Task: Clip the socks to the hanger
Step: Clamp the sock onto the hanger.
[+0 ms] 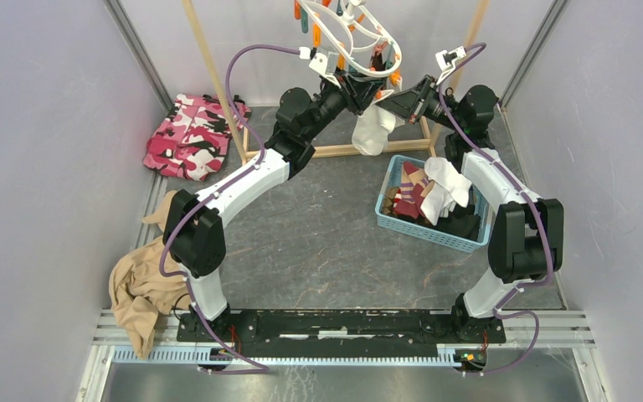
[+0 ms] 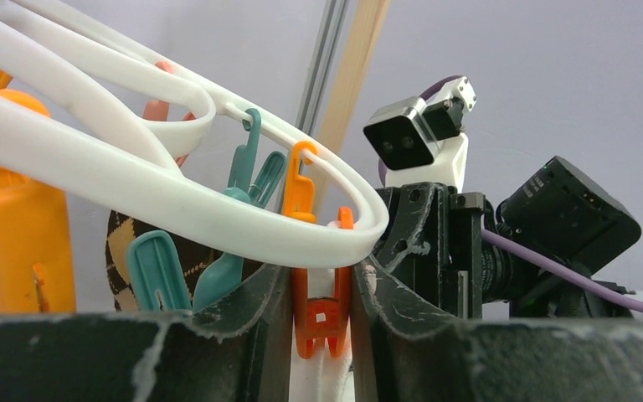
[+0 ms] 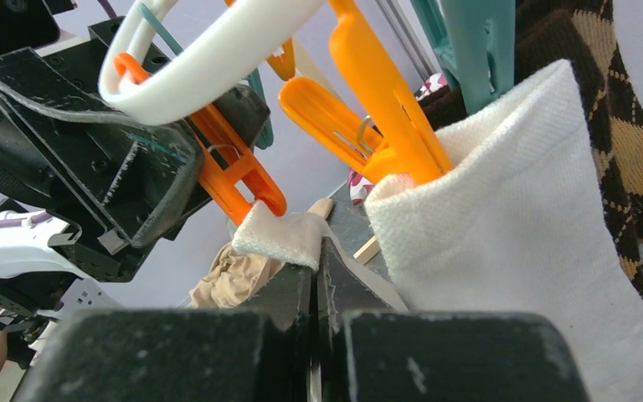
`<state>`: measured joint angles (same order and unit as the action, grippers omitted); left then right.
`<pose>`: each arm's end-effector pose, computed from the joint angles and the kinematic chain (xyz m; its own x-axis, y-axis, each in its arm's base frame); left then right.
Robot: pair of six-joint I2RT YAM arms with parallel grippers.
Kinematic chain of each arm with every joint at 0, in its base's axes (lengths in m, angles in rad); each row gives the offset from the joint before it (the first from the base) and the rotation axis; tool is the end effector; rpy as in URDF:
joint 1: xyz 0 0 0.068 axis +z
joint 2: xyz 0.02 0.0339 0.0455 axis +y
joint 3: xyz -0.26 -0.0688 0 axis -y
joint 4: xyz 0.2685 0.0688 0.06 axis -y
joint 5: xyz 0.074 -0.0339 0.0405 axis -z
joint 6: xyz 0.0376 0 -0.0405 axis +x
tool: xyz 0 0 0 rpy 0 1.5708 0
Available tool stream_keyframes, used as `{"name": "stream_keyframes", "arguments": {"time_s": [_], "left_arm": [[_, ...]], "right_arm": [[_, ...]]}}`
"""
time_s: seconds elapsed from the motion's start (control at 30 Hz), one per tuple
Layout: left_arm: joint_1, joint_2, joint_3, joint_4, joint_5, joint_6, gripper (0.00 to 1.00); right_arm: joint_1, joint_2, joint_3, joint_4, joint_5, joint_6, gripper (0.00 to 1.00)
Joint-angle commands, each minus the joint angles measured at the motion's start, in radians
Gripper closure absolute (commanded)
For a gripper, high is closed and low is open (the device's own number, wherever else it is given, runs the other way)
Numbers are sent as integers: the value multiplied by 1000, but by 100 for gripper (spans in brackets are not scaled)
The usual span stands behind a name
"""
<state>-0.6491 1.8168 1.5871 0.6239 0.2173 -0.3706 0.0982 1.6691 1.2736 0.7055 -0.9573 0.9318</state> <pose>0.3621 -0.2849 0.4055 0.0140 -0.4545 -0.8906 0.8088 0.5288 -0.2572 0.4025 0.0705 0.3533 -0.4863 0.4165 -0.7682 -0.7395 0.2722 0.6157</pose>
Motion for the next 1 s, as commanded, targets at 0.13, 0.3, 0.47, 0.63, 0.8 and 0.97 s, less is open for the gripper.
{"name": "stream_keyframes", "arguments": {"time_s": [0.13, 0.3, 0.47, 0.63, 0.8, 0.97], "left_arm": [[6, -19, -19, 51, 4, 92, 83], [6, -20, -20, 57, 6, 93, 82], [6, -26, -25, 65, -5, 79, 71], [6, -36, -30, 67, -14, 61, 47], [6, -55, -30, 53, -21, 50, 33], [6, -89, -36, 10, -28, 33, 21]], "right_arm": [[6, -43, 22, 87, -4, 52, 100], [9, -45, 22, 95, -12, 58, 100], [13, -46, 13, 93, -17, 56, 100], [14, -46, 10, 76, -17, 41, 100], [13, -45, 13, 61, -15, 27, 99], [14, -50, 17, 26, -15, -12, 87]]}}
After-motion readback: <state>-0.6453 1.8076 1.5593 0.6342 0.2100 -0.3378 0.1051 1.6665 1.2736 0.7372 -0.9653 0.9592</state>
